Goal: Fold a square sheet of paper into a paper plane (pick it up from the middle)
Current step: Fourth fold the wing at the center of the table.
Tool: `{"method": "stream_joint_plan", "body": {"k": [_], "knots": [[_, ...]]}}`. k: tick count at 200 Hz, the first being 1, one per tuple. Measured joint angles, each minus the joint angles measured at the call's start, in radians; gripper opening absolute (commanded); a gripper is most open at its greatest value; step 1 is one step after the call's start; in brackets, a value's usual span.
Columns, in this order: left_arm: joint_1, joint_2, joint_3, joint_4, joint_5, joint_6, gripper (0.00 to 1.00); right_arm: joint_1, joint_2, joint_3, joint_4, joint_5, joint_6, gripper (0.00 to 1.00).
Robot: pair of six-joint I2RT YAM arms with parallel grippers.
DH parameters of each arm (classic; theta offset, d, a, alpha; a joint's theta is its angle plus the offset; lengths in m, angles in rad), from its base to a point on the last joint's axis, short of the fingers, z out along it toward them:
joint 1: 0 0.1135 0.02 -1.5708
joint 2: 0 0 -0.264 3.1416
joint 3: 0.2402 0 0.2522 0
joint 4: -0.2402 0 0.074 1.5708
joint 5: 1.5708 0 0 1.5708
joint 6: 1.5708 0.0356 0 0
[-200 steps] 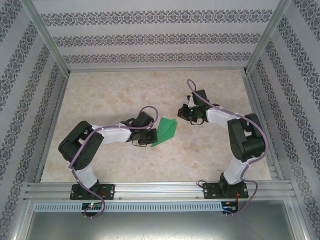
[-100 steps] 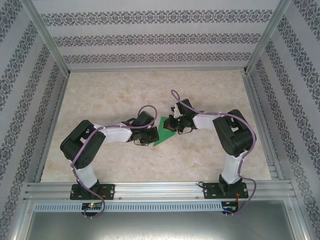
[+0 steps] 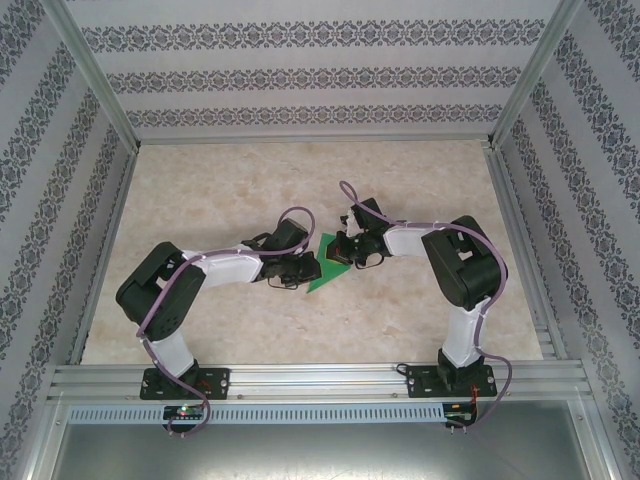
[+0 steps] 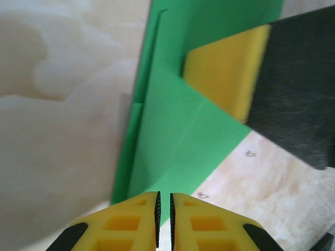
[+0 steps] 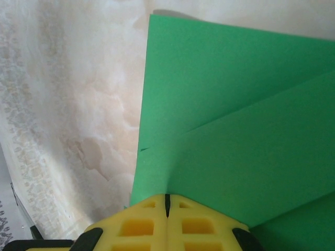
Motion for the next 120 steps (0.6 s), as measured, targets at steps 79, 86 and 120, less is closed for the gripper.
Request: {"method": "stream_joint_plan", "body": {"k": [79, 86, 120], "knots": [[0.000, 0.045, 0.033, 0.000, 0.050, -0.001, 0.17, 0.000, 0.004, 0.002, 0.000, -0.006, -0.006, 0.00], [0.000, 0.051, 0.033, -0.002, 0.050, -0.002, 0.17, 0.000, 0.004, 0.002, -0.001, -0.006, -0.006, 0.00], [0.000, 0.058, 0.029, -0.002, 0.053, -0.005, 0.18, 0.000, 0.006, 0.005, -0.004, -0.007, -0.006, 0.00]]}}
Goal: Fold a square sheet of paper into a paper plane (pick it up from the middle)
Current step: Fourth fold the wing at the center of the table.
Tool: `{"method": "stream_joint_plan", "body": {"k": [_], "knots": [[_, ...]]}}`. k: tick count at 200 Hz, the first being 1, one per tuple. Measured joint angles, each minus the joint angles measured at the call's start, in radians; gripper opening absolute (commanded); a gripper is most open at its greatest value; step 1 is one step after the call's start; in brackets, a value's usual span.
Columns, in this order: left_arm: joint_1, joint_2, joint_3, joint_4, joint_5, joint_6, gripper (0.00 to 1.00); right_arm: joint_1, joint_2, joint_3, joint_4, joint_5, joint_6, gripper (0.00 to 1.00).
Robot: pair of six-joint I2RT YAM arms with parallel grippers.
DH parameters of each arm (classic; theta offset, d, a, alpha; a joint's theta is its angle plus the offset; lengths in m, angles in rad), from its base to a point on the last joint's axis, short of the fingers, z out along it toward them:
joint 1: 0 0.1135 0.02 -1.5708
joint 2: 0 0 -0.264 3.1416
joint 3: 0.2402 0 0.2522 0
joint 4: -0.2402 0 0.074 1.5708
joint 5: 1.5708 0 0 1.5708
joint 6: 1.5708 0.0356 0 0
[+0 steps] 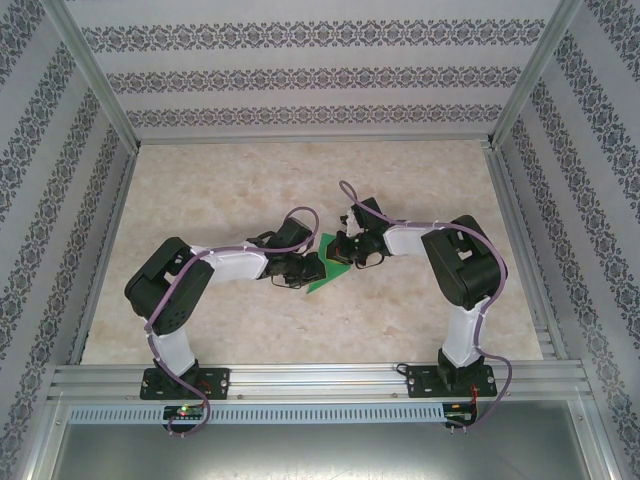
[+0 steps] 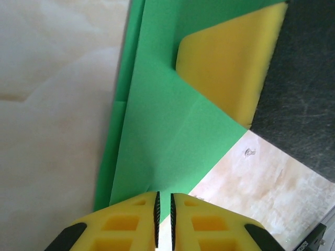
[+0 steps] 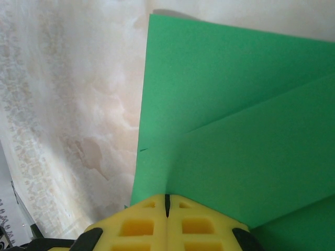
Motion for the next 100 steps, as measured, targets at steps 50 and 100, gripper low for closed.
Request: {"method": "stream_joint_plan", "body": {"k": [50, 100], "knots": [[0.000, -0.006, -0.050, 0.039, 0.000, -0.018, 0.18, 0.000, 0.006, 0.009, -0.005, -0.005, 0.000, 0.00], [0.000, -0.039, -0.105, 0.088, 0.000, -0.038, 0.18, 0.000, 0.013, 0.017, -0.011, -0.013, 0.000, 0.00]]}}
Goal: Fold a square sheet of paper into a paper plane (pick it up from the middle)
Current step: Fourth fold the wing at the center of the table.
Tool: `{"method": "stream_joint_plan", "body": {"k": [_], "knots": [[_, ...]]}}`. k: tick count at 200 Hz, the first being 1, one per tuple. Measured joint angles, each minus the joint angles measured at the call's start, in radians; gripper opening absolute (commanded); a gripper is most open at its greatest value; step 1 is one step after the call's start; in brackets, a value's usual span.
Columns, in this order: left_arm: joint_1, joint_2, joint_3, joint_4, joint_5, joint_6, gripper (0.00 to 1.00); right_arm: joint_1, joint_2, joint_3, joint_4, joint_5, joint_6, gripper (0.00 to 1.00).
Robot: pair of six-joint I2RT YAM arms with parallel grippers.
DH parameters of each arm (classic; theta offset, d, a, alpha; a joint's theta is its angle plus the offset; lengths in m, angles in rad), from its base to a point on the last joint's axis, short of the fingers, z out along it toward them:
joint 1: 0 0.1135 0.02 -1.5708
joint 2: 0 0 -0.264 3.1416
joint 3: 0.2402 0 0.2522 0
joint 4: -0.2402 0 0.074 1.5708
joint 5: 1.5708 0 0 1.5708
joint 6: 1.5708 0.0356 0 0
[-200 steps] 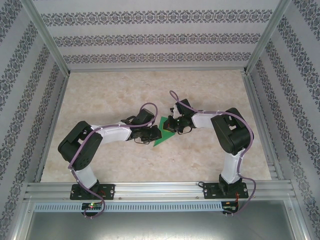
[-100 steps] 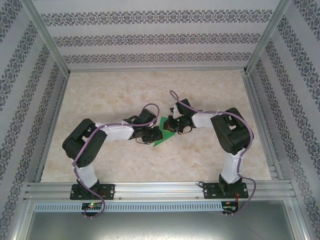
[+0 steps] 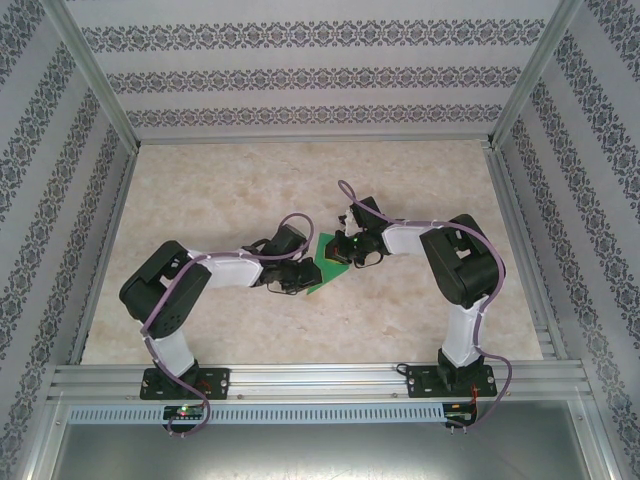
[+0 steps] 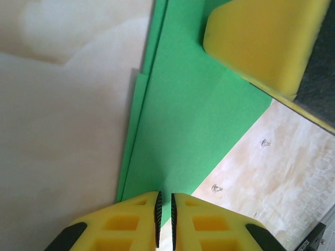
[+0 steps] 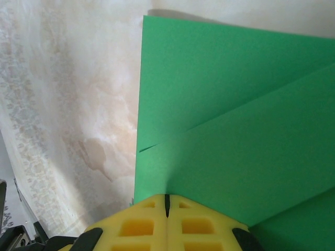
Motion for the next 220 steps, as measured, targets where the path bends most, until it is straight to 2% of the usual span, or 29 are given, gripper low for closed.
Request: {"method": "stream_joint_plan", "body": {"k": [45, 75, 106, 139, 185, 220], "knots": [[-0.004, -0.043, -0.053, 0.006, -0.001, -0.012, 0.17, 0.000, 0.005, 0.011, -0.019, 0.000, 0.000, 0.00], [-0.007, -0.084, -0.081, -0.035, 0.000, -0.010, 0.00, 0.000, 0.006, 0.015, -0.023, 0.000, 0.000, 0.00], [-0.011, -0.143, -0.090, -0.109, -0.019, -0.006, 0.00, 0.000, 0.007, 0.018, -0.028, -0.001, 0.000, 0.00], [-0.011, -0.192, -0.054, -0.114, -0.064, 0.005, 0.00, 0.000, 0.008, 0.021, -0.033, 0.000, 0.000, 0.00], [-0.010, -0.058, 0.095, -0.114, -0.082, 0.032, 0.00, 0.000, 0.010, 0.025, -0.040, -0.001, 0.000, 0.00], [-0.010, 0.041, 0.116, -0.116, -0.083, 0.043, 0.00, 0.000, 0.011, 0.026, -0.042, -0.001, 0.000, 0.00]]}}
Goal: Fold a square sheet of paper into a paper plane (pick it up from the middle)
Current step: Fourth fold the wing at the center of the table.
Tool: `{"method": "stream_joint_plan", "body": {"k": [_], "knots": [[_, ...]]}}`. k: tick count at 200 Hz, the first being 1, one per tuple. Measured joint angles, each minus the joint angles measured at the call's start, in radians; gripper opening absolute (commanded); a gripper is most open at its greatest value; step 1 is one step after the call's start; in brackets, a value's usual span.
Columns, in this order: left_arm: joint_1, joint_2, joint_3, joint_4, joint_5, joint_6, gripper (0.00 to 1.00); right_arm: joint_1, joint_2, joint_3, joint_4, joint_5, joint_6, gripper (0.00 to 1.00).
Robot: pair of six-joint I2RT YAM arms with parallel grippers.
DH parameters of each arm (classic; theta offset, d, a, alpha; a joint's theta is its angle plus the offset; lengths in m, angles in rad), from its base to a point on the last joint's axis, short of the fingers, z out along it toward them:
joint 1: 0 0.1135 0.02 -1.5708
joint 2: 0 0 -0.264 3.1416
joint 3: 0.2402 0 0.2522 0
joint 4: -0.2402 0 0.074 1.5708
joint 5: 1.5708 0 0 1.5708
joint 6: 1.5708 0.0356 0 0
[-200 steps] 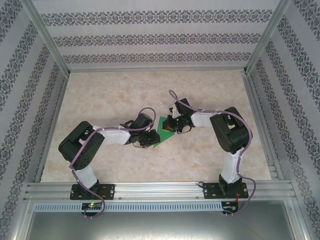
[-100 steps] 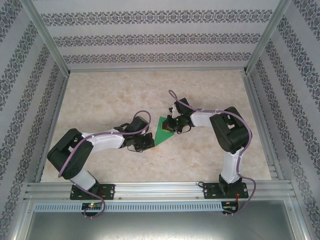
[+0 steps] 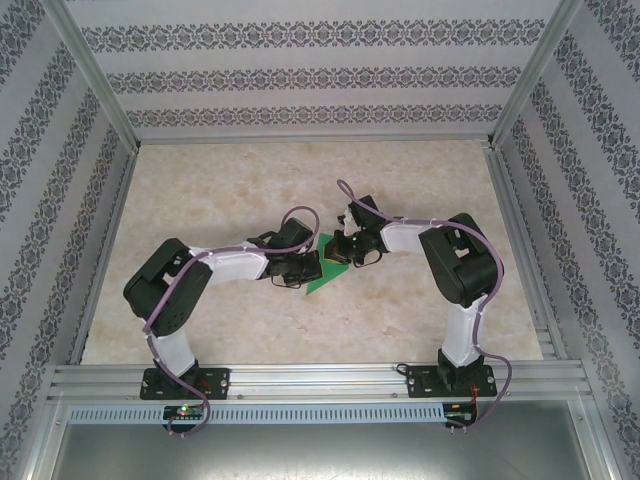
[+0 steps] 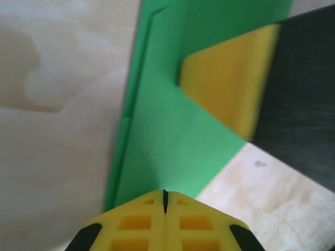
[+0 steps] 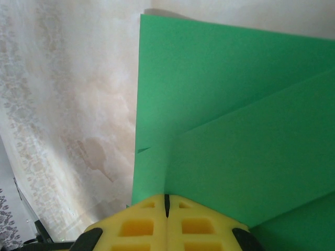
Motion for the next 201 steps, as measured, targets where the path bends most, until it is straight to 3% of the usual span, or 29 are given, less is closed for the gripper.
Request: {"method": "stream_joint_plan", "body": {"k": [56, 112, 168, 201], "knots": [[0.000, 0.012, -0.003, 0.009, 0.003, 0.003, 0.00, 0.000, 0.007, 0.018, -0.027, 0.000, 0.000, 0.00], [0.001, -0.072, -0.130, 0.064, 0.043, 0.011, 0.00, 0.000, 0.017, 0.046, -0.075, 0.005, -0.001, 0.00], [0.000, -0.127, -0.148, -0.055, 0.077, 0.079, 0.00, 0.000, 0.018, 0.049, -0.078, 0.005, -0.001, 0.00], [-0.001, -0.212, -0.147, -0.098, 0.005, 0.081, 0.00, 0.000, 0.018, 0.049, -0.077, 0.003, -0.001, 0.00]]}}
